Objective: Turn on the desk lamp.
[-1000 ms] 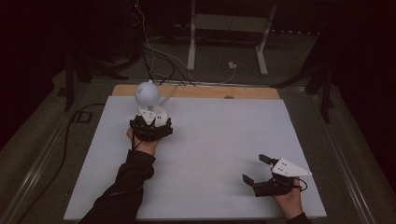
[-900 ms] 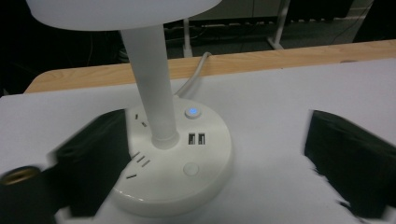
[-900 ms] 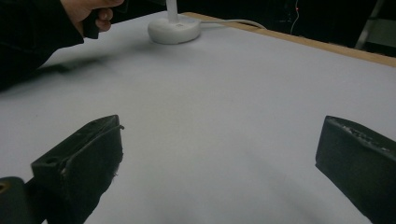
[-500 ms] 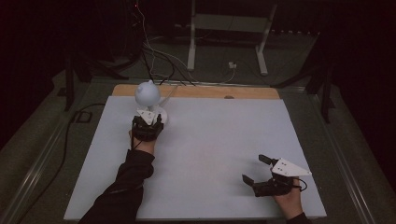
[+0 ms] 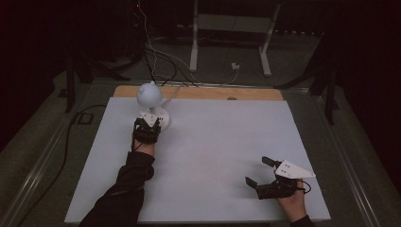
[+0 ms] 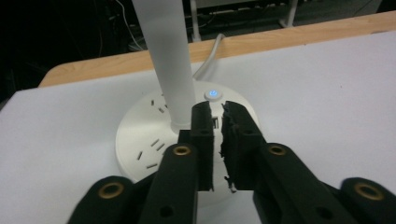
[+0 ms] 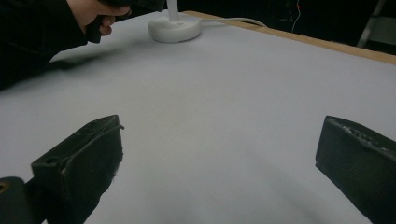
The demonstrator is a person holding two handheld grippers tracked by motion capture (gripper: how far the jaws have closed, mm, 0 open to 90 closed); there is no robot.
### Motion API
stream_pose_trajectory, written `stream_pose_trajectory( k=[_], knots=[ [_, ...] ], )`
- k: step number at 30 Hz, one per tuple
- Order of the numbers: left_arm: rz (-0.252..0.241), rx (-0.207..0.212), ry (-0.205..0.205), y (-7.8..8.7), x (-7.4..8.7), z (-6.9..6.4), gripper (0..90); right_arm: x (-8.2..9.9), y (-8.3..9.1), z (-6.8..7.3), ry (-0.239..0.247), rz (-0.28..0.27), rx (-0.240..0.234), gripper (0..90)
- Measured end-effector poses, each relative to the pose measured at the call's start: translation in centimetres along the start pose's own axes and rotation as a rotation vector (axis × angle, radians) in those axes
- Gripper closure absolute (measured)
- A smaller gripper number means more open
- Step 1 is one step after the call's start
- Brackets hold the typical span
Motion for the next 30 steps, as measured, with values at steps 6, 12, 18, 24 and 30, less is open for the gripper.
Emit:
stream_pose_trajectory(
  k=[6,12,18,24,30],
  knots=[
    [0.024,0.038,0.01,-0.5,0.4,0.5,90.0,0.0,0.0,0.0,0.0,0.002,-0.004,0.6],
    [0.015,0.074,-0.006,-0.9,0.7,0.4,90.0,0.0,0.0,0.0,-0.001,0.003,-0.004,0.6],
    [0.03,0.08,-0.039,-1.5,1.0,0.1,90.0,0.1,0.0,0.1,0.0,0.005,-0.004,0.6],
    [0.03,0.067,-0.043,-1.8,1.2,0.4,90.0,0.1,0.0,0.0,-0.001,0.006,-0.002,0.6],
    [0.037,0.073,-0.055,-2.2,1.4,0.3,90.0,0.1,0.0,0.0,-0.003,0.006,-0.003,0.6]
  ],
)
Point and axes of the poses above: each handheld gripper's, and its own axes: y roughly backward along the jaws, x roughly out of its underside, z roughly to its left, the point moved 3 cm from there along -y, roughly forward along the jaws, and after that the axes turned 2 degrees about -x, right-handed, at the moved point
